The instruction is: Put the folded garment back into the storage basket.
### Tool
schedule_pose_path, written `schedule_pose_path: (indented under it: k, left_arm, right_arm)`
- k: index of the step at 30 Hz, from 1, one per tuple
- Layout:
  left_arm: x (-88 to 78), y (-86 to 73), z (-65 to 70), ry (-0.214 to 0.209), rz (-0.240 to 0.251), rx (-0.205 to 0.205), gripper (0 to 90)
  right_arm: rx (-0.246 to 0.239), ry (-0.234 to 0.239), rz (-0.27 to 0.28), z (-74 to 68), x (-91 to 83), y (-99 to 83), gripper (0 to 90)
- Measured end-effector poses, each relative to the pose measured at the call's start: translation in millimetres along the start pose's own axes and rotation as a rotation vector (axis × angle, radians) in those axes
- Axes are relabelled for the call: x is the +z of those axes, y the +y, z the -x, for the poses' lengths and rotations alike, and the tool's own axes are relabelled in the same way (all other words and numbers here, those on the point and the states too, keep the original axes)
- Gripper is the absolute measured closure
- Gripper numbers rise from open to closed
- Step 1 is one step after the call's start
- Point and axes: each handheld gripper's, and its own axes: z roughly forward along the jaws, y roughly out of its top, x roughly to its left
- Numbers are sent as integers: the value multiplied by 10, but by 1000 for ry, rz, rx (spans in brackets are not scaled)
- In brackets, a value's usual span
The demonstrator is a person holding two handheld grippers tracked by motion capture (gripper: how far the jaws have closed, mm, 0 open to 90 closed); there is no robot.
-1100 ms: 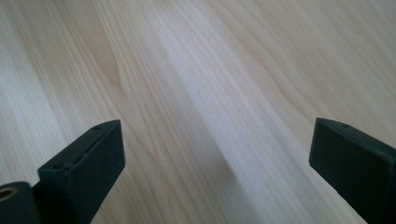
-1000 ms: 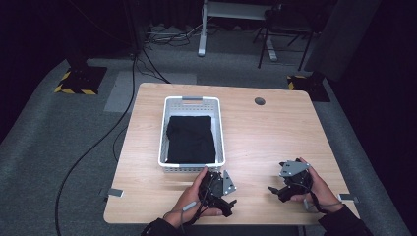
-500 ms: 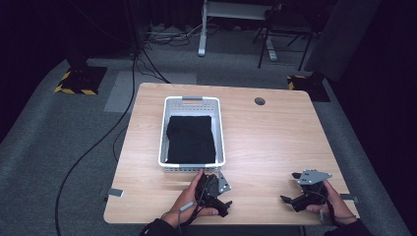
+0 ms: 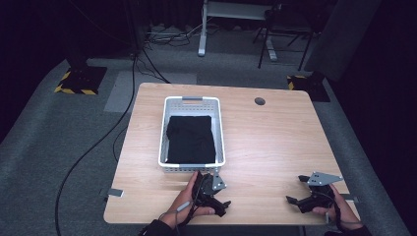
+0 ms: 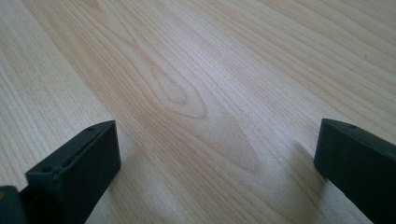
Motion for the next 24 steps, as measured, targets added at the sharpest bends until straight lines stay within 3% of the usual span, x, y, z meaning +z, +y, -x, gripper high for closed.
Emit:
schedule_pose_path:
  k: [24]
  left_arm:
    - [7, 5, -4, -6, -1, 1, 2]
  right_arm:
    - [5, -6, 0, 9, 7, 6, 5]
